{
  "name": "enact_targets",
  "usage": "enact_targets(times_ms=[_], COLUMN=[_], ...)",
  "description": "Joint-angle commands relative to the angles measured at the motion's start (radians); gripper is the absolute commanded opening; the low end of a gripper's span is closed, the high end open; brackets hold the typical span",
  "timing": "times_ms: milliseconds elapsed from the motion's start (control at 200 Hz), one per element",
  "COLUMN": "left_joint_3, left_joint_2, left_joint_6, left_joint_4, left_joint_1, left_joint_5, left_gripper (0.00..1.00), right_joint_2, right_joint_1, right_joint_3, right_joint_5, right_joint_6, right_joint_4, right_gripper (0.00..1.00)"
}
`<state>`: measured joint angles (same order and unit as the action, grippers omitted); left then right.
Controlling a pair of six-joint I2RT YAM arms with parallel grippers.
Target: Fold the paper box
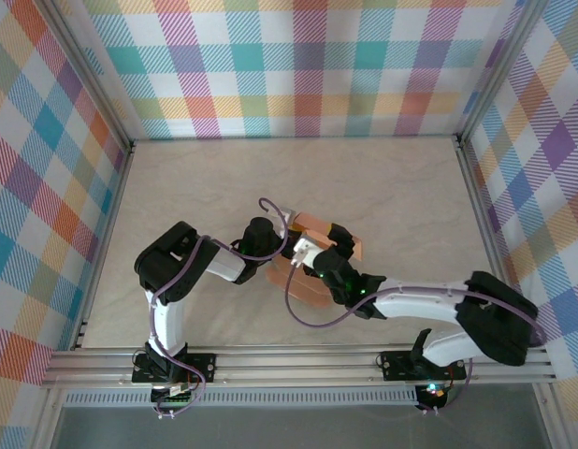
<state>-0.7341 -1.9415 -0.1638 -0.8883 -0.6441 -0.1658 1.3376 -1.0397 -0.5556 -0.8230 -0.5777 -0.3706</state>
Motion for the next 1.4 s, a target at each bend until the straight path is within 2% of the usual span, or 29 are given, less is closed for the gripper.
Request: enact_targets(times_ms=[0, 150, 295, 365, 480, 690, 805, 885, 1100, 1270, 1395], left_joint_3=[-0.02, -0.02, -0.019, -0.02, -0.02, -0.007, -0.002, -0.004, -0.016, -0.018, -0.026], left_joint_2=[0.037, 0.045, 0.06, 0.068, 0.063, 0.071, 0.076, 0.073, 0.041, 0.03, 0.03], left_joint_6=[0.008, -0.009, 0.015, 0.032, 0.067, 0.151, 0.207, 0.231, 0.241, 0.233, 0.218], left_joint_4=[0.034, 0.037, 0.067, 0.085, 0.088, 0.111, 0.126, 0.141, 0.147, 0.147, 0.156], left_joint_1=[0.003, 0.024, 0.031, 0.031, 0.031, 0.02, 0.008, 0.001, -0.003, -0.003, -0.005], left_joint_5=[-0.026, -0.066, -0.073, -0.077, -0.063, -0.007, 0.03, 0.053, 0.077, 0.091, 0.092], left_gripper=[0.0, 0.0, 0.0, 0.0, 0.0, 0.04, 0.06, 0.07, 0.12, 0.11, 0.09], right_joint_2=[-0.081, -0.206, -0.316, -0.317, -0.203, 0.114, 0.242, 0.305, 0.405, 0.44, 0.448], right_joint_1=[0.001, 0.059, 0.217, 0.319, 0.45, 0.592, 0.599, 0.6, 0.601, 0.601, 0.6], right_joint_3=[-0.021, -0.079, -0.15, -0.212, -0.337, -0.543, -0.589, -0.607, -0.61, -0.604, -0.603], right_joint_5=[0.034, 0.107, 0.348, 0.484, 0.659, 1.019, 1.163, 1.22, 1.332, 1.347, 1.329], right_joint_6=[0.137, 0.32, 0.594, 0.738, 0.882, 1.082, 1.081, 1.049, 1.035, 1.049, 1.042], right_joint_4=[0.153, 0.274, 0.381, 0.451, 0.569, 0.674, 0.646, 0.639, 0.595, 0.565, 0.567], right_gripper=[0.89, 0.89, 0.88, 0.88, 0.87, 0.86, 0.85, 0.84, 0.72, 0.61, 0.57])
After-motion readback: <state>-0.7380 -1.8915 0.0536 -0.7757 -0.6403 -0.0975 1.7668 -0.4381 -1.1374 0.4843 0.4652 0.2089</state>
